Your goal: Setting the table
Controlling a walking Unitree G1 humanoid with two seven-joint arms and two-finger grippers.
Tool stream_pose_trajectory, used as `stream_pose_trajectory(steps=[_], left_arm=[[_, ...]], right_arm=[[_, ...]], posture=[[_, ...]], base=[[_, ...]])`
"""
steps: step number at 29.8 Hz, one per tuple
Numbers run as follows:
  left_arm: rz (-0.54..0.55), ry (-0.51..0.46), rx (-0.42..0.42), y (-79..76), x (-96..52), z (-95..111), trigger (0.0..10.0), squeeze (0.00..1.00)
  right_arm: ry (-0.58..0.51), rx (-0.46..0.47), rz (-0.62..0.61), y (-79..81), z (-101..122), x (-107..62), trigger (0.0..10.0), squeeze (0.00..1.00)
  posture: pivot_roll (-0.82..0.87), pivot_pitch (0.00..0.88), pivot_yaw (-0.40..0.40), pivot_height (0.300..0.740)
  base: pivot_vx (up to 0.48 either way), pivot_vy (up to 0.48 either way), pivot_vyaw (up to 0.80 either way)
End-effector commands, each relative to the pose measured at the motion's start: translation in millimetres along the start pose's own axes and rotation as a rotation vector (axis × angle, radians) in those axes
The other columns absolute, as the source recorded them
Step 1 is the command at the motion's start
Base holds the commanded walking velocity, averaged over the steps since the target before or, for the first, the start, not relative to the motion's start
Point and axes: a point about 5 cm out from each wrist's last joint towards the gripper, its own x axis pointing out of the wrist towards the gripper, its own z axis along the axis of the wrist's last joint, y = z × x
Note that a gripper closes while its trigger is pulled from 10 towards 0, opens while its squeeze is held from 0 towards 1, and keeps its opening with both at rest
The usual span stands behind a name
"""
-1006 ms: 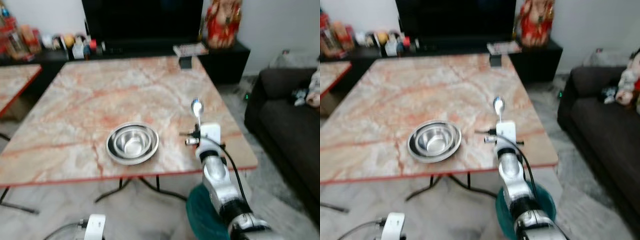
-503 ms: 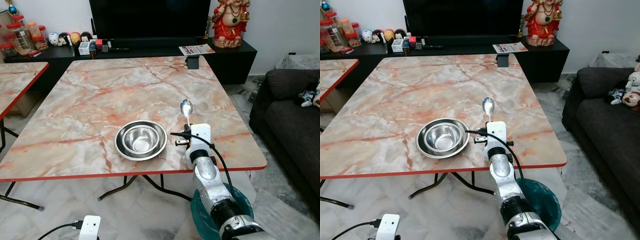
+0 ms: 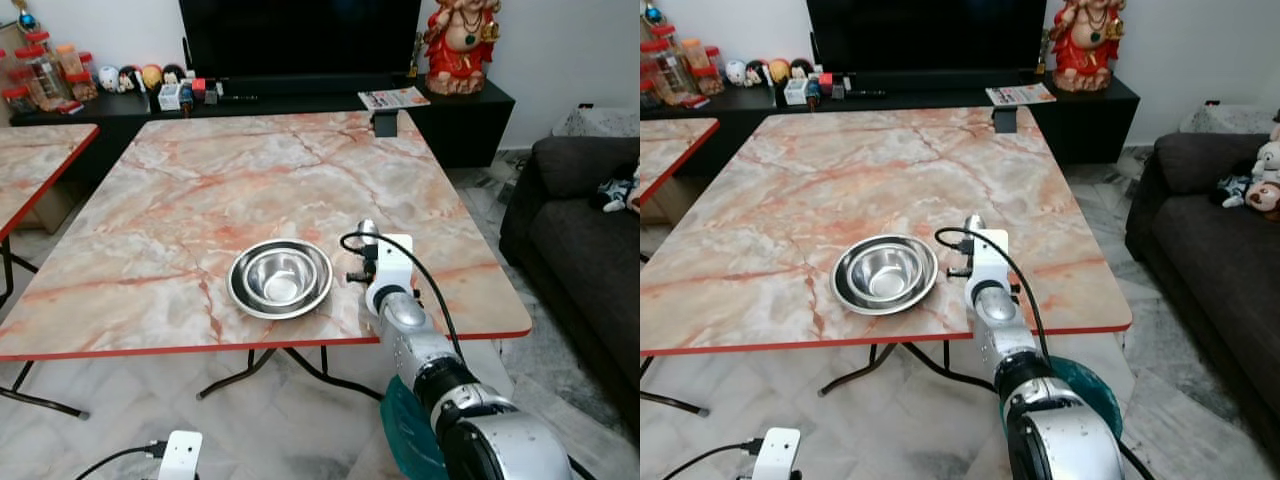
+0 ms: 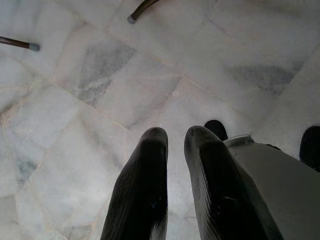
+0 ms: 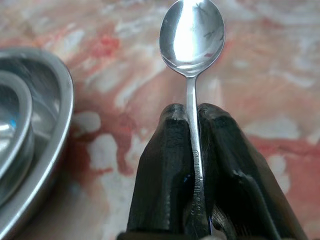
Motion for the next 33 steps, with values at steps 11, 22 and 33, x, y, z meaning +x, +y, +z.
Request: stream_pose_trajectory(steps=[11,22,33], left_arm=[[0.008,0.021,-0.011,0.4,-1.1,-6,10.0,0.00],[0.008,0.019,-0.005,1.9,-0.8,-4,10.0,0.00],[0.015,0.022,-0.002,5.0,-1.2,-6,10.0,0.00]], right_arm=[[0.051,-0.103,0.063,10.8,2,2.2,10.0,0.00],[0.061,-0.078,-0.010,-4.0,1,2.8,10.0,0.00],[0.065,-0.064,-0.010,-4.3,-1,2.7,10.0,0.00]], posture=[[0.02,0.001,0.010,0.740],[0.02,0.004,0.016,0.740],[0.03,0.008,0.019,0.740]], base=[[0.000,0.000,0.00],[0.000,0.000,0.00],[0.000,0.000,0.00]])
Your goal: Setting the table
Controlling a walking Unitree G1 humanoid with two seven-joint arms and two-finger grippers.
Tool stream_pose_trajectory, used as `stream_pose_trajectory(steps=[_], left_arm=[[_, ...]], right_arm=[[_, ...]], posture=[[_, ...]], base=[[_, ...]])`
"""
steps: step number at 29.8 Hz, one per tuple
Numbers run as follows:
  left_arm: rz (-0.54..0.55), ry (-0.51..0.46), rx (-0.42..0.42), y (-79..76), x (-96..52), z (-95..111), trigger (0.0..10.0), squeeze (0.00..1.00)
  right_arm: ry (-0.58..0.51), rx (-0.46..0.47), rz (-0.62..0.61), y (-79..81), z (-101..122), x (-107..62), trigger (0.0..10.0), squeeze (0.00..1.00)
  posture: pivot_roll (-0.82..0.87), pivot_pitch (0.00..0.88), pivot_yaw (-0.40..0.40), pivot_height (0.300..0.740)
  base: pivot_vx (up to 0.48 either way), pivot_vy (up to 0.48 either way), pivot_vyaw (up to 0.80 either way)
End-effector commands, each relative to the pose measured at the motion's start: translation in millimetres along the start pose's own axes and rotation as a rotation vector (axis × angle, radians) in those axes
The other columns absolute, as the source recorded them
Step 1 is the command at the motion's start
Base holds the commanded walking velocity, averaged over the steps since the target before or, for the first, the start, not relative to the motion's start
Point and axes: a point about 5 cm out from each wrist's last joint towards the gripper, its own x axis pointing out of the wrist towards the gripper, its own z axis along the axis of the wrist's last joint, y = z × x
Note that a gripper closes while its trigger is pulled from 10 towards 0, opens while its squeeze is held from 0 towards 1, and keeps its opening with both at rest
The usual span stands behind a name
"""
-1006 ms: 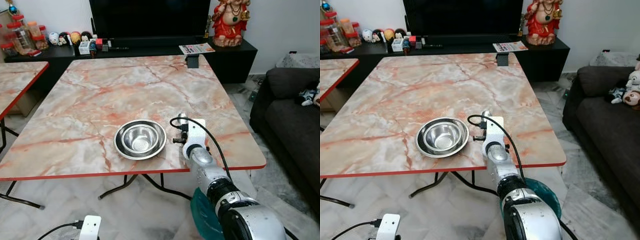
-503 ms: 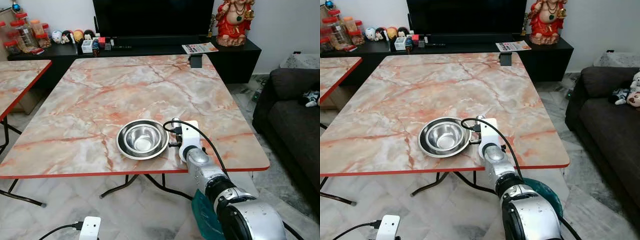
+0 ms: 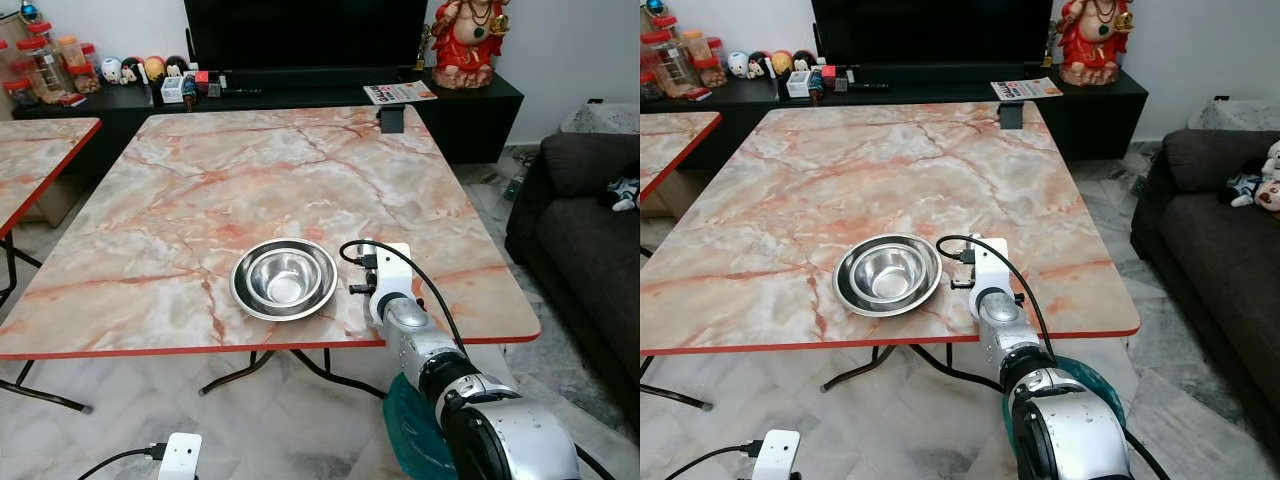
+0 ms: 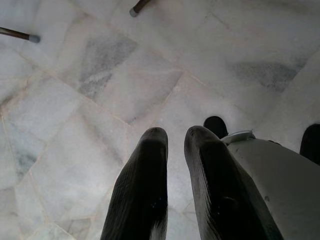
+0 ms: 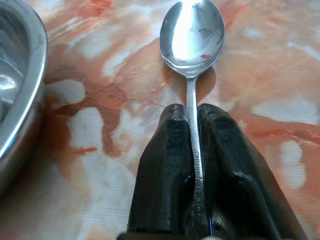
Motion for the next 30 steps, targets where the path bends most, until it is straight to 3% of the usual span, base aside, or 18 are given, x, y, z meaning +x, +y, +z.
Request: stream_pose_trajectory(steps=[1,30], left_arm=[[0.014,0.016,0.004,5.2,-0.7,-3,10.0,0.00],[0.035,0.027,0.023,15.6,-3.0,-10,10.0,0.00]], right_arm=[[-0.012,-0.003,0.008,3.4,6,0.6,10.0,0.00],[-0.004,0.016,0.019,6.0,8,1.0,10.0,0.00]], posture=[[0.04,0.008,0.018,0.740],[0.07,0.025,0.030,0.740]], base=[[0.000,0.000,0.00],[0.000,0.000,0.00]])
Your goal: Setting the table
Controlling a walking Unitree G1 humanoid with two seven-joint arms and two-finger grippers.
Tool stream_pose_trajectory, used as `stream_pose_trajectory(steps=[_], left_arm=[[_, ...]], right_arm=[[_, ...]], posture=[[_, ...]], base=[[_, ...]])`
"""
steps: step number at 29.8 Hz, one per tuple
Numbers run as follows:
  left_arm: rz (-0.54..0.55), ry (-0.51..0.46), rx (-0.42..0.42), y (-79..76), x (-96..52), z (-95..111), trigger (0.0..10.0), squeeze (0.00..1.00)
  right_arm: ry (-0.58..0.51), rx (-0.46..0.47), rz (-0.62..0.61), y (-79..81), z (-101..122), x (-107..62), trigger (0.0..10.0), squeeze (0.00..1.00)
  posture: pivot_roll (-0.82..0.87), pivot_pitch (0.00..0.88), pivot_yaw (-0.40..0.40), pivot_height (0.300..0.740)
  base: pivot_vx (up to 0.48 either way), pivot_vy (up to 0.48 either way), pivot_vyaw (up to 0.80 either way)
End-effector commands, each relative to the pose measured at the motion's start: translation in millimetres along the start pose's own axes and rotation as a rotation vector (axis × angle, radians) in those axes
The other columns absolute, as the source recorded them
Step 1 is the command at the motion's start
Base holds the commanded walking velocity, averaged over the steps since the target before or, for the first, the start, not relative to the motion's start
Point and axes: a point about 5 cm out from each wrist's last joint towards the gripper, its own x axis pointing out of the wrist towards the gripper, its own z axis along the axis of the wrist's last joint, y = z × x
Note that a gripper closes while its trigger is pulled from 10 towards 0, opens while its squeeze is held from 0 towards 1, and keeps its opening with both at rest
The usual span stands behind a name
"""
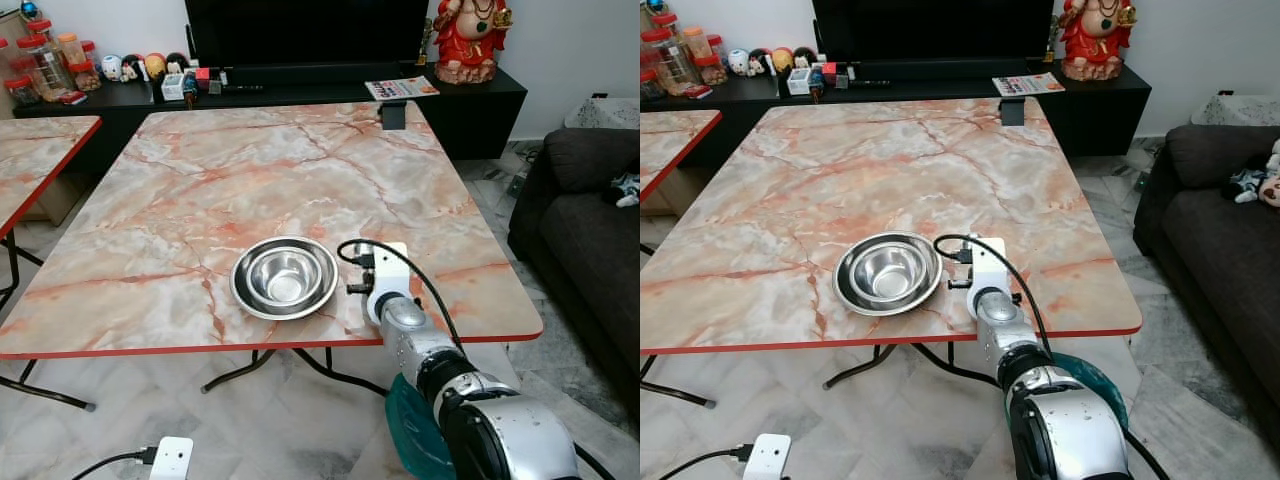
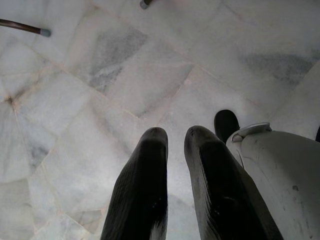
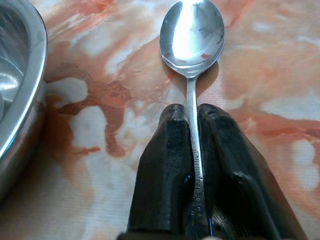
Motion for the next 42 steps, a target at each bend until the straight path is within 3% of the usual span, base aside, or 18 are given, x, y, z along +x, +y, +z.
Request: stream_pose_trajectory(steps=[1,2,23,24,25,33,34,35,42], left_arm=[[0.011,0.014,0.013,4.7,-1.2,-4.8,10.0,0.00],[0.011,0.014,0.016,5.1,-1.1,-4.6,10.0,0.00],[0.012,0.014,0.028,7.6,-1.4,-5.0,10.0,0.00],[0.012,0.014,0.028,7.7,-1.4,-5.1,10.0,0.00],[0.013,0.015,0.029,7.9,-1.4,-5.2,10.0,0.00],[0.012,0.012,0.026,7.9,-1.1,-4.1,10.0,0.00],[0.011,0.011,0.025,7.8,-1.0,-3.4,10.0,0.00],[0.010,0.010,0.026,7.5,-0.8,-2.7,10.0,0.00],[0.007,0.009,0.024,6.8,-0.4,-1.4,10.0,0.00]], right_arm=[[-0.006,0.007,0.007,3.3,5.5,0.6,10.0,0.00],[-0.005,0.008,0.008,3.3,5.4,0.6,10.0,0.36],[0.012,0.008,0.011,5.0,-0.4,0.0,10.0,0.39],[0.012,0.009,0.011,5.0,-0.6,0.0,10.0,0.88],[0.012,0.010,0.012,5.1,-0.8,0.0,10.0,1.00],[0.014,0.006,0.010,4.7,-1.8,-0.1,10.0,1.00],[0.015,0.003,0.009,4.6,-1.9,-0.1,10.0,0.81],[0.015,-0.003,0.008,4.5,-1.9,-0.1,10.0,0.00],[-0.049,-0.011,-0.001,3.2,5.9,0.0,10.0,0.00]], posture=[[0.07,0.025,0.030,0.740],[0.07,0.025,0.033,0.740],[0.08,0.028,0.038,0.740],[0.08,0.028,0.038,0.740],[0.08,0.029,0.039,0.740],[0.08,0.028,0.039,0.740],[0.08,0.027,0.040,0.740],[0.08,0.025,0.040,0.740],[0.08,0.017,0.039,0.740]], base=[[0.000,0.000,0.00],[0.000,0.000,0.00],[0.000,0.000,0.00],[0.000,0.000,0.00],[0.000,0.000,0.00],[0.000,0.000,0.00],[0.000,0.000,0.00],[0.000,0.000,0.00],[0.000,0.000,0.00]])
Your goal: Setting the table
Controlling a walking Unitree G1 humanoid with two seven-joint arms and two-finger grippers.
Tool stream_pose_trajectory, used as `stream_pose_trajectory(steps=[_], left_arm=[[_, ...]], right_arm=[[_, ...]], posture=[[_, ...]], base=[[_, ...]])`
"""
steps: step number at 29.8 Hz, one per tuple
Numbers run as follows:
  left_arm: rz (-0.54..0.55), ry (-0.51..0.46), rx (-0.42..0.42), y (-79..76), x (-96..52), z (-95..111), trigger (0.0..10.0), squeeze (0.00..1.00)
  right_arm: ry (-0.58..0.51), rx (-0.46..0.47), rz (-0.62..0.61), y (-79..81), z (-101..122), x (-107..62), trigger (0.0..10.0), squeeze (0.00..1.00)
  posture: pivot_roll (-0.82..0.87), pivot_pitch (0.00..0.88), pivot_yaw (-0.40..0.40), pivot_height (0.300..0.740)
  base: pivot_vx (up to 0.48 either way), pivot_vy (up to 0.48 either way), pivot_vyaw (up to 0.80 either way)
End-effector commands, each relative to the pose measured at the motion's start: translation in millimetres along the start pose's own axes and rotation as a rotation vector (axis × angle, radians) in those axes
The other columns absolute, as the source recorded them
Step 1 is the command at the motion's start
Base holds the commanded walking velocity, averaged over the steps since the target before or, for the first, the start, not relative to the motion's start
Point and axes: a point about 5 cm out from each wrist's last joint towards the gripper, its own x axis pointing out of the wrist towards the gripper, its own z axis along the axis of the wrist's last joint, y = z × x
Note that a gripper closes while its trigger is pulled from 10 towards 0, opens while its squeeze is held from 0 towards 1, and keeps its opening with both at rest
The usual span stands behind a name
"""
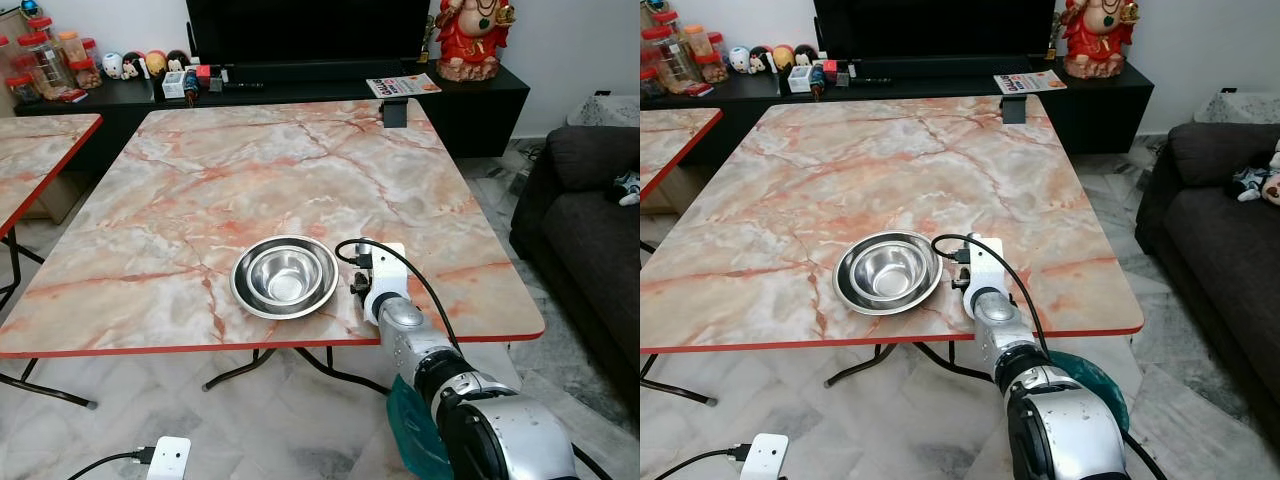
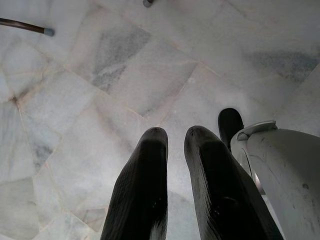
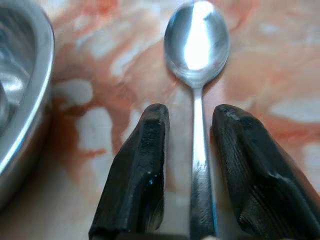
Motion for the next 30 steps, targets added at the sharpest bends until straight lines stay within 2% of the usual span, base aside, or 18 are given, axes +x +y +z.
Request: stream_pose_trajectory(steps=[1,4,9,13,15,20,24,27,28,30], left_arm=[[0.001,0.009,0.014,3.1,-0.3,-1,10.0,0.00],[-0.006,0.008,0.009,2.1,0.0,0,10.0,0.00],[-0.009,0.005,0.005,1.1,0.4,1,10.0,0.00],[-0.009,-0.008,-0.008,-0.5,1.1,5,10.0,0.00],[0.001,-0.029,-0.028,-0.2,1.6,9,10.0,0.00],[0.002,-0.063,-0.057,-0.5,1.9,13,10.0,0.00],[0.004,-0.064,-0.049,-2.7,0.7,9,10.0,0.00],[0.010,-0.066,-0.059,-1.9,-0.1,7,10.0,0.00],[0.013,-0.069,-0.065,-1.1,-0.6,5,10.0,0.00],[0.014,-0.071,-0.063,-0.4,-1.1,4,10.0,0.00]], right_arm=[[-0.053,0.000,0.005,1.6,8,0.2,10.0,0.00],[-0.140,-0.045,0.009,3.3,17,-0.7,10.0,0.00],[-0.186,-0.050,-0.001,2.2,18,-2.0,10.0,0.00],[-0.313,-0.083,-0.010,2.4,24,-6.2,10.0,0.00],[-0.406,-0.159,-0.019,2.7,23,-11.3,10.0,0.00],[-0.451,-0.159,-0.046,-0.2,15,-16.1,10.0,0.00],[-0.543,-0.155,-0.113,-12.9,-5,-30.1,10.0,0.00],[-0.578,-0.182,-0.122,-17.6,-10,-36.0,10.0,0.00],[-0.622,-0.234,-0.121,-23.0,-15,-43.5,10.0,0.00],[-0.670,-0.272,-0.136,-34.5,-19,-54.6,10.0,0.00]], posture=[[0.08,0.016,0.039,0.740],[0.08,0.010,0.039,0.740],[0.07,0.000,0.039,0.740],[0.06,0.000,0.036,0.740],[0.05,0.000,0.031,0.740],[0.05,0.000,0.031,0.740],[0.04,0.001,0.025,0.740],[0.04,0.005,0.026,0.740],[0.04,0.005,0.026,0.740],[0.03,0.014,0.028,0.740]], base=[[0.000,0.000,0.00],[0.000,0.000,0.00],[0.000,0.000,0.00],[0.000,0.000,0.00],[0.000,0.000,0.00],[0.000,0.000,0.00],[0.000,0.000,0.00],[0.000,0.000,0.00],[0.000,0.000,0.00],[0.000,0.000,0.00]])
